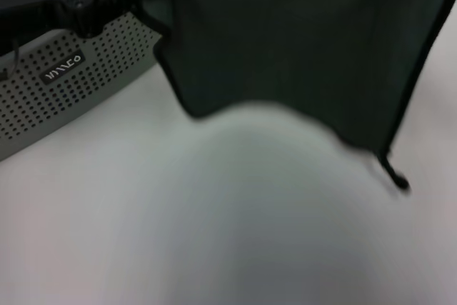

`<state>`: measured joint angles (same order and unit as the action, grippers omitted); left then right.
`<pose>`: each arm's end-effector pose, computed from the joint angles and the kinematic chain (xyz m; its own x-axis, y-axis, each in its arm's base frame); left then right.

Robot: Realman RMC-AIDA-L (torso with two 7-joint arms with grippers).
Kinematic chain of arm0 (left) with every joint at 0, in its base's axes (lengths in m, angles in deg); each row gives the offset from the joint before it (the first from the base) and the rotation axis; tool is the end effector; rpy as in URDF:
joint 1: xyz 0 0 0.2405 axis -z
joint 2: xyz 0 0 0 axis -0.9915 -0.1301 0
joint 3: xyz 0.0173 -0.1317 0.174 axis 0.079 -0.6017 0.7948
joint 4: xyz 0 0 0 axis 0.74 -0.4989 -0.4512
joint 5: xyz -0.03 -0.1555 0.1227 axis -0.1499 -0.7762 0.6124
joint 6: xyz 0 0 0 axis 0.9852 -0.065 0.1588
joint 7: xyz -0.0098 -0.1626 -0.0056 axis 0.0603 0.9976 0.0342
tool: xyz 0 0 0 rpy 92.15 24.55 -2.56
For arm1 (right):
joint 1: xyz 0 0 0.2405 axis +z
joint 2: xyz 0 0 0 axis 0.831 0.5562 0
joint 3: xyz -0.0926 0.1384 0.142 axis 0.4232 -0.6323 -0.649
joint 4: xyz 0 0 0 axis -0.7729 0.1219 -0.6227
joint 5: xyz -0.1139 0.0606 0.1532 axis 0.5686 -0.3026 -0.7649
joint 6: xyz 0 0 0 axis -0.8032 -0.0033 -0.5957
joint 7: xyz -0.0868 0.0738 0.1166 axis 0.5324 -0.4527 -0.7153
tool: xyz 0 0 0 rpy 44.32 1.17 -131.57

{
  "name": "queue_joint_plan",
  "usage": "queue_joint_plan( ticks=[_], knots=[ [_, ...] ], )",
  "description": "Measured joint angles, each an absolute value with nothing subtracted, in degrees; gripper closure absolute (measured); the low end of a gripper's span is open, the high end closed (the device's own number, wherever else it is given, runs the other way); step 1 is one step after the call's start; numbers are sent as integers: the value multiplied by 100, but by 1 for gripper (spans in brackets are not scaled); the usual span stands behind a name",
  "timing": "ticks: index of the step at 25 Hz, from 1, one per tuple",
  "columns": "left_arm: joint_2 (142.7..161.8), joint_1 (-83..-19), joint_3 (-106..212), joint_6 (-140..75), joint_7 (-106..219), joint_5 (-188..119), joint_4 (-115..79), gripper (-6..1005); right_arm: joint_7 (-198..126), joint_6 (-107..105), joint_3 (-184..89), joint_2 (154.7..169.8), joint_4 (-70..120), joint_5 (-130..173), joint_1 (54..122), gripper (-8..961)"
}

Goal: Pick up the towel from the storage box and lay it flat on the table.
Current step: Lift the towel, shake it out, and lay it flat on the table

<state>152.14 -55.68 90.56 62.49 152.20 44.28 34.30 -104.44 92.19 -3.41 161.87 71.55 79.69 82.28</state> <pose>-0.1599 0.3119 0.0981 0.6431 0.2080 0.7370 0.3818 -0.9213 -0.0731 0.1376 0.3119 0.1122 0.5816 0.2407 -0.7771 -0.0996 -0.9269 -0.3617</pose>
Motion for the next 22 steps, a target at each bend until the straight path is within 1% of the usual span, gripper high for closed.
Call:
queue_joint_plan(
  ticks=[3,6,8,11,14,16,19,21,22],
  knots=[
    [15213,-5518,9052,6210,15196,4427,3396,989,-10396,9012,-438,16124,7105,7977,8380,874],
    [15213,-5252,9046,5919,15134,4447,3197,989,-10191,8716,-435,16032,6966,8070,8614,873],
    [15202,-5060,9046,5657,15097,4458,3048,989,-10086,8557,-442,16009,6942,8147,8713,871],
    [15128,-4764,9042,5397,15024,4462,2812,989,-9992,8423,-445,15968,6972,8202,8814,870],
    [15043,-4609,9035,5366,15000,4452,2643,989,-9977,8443,-446,15926,7099,8182,8808,868],
    [15021,-4601,9034,5417,15022,4433,2621,989,-10005,8505,-451,15943,7239,8157,8728,867],
    [14995,-4693,9032,5620,15029,4429,2621,989,-10048,8725,-437,16052,7340,8151,8557,865],
    [14917,-4812,9031,5903,15023,4428,2600,989,-10118,8922,-415,16122,7342,8152,8475,864],
    [14843,-4893,9029,6110,15003,4426,2568,989,-10181,9088,-400,16182,7336,8160,8410,863]
  ],
)
